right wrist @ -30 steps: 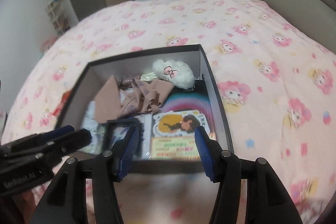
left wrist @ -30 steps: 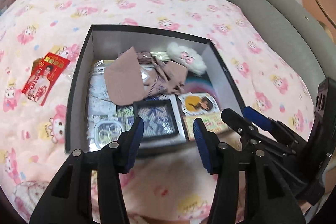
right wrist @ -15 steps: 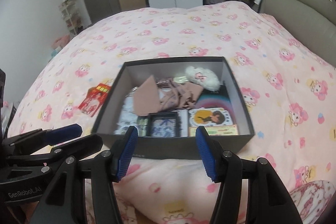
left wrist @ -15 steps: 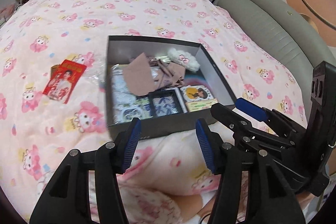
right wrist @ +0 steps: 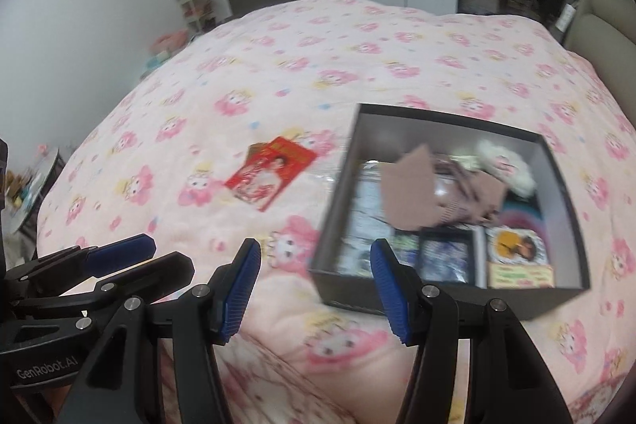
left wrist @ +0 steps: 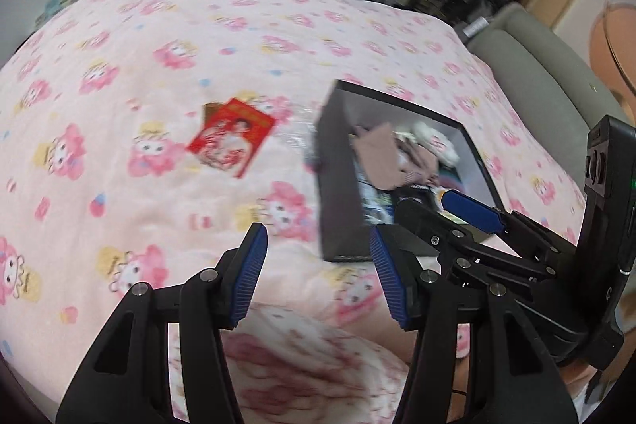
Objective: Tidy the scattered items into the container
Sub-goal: 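Withdraw the left tool from the box toward the red packet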
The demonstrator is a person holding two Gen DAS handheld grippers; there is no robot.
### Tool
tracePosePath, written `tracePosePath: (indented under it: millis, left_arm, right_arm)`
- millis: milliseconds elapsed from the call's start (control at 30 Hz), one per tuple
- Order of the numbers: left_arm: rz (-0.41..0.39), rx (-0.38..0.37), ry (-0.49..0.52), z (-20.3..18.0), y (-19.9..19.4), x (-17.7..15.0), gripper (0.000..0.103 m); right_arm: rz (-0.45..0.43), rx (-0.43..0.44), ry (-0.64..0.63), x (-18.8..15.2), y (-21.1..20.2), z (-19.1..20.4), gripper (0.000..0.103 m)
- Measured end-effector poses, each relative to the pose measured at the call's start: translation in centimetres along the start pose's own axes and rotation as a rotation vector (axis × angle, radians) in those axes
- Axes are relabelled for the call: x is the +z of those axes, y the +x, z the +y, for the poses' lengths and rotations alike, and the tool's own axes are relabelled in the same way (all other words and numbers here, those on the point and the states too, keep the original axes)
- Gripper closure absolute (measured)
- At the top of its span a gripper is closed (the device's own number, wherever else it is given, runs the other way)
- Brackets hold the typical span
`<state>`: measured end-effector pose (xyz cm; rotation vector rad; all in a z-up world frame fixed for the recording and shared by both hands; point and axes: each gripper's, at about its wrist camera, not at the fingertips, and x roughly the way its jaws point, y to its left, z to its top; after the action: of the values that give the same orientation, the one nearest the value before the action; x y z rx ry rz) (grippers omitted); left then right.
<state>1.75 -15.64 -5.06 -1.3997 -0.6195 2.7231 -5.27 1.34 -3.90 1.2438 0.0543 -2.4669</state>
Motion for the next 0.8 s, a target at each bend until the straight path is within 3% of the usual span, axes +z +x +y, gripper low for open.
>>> tracePosePath:
  millis: [133, 433, 800]
  left_arm:
    - [-0.009, 0.003, -0.061, 3.4, 0.7, 0.8, 0.048]
    - [0.035, 0.025, -0.219, 11.9, 5.9, 3.2, 0.048]
    - [0.063, -0.063, -0.325, 18.4, 13.9, 7.4, 0.05]
  right_arm:
    - [0.051, 0.056, -0.002, 1.1, 2.8, 1.8, 0.049]
    - [0.164, 0.078, 0.05, 3.6, 10.5, 3.8, 0.049]
    - [0.278, 0.029, 0.067, 5.9, 20.4, 6.0, 0.049]
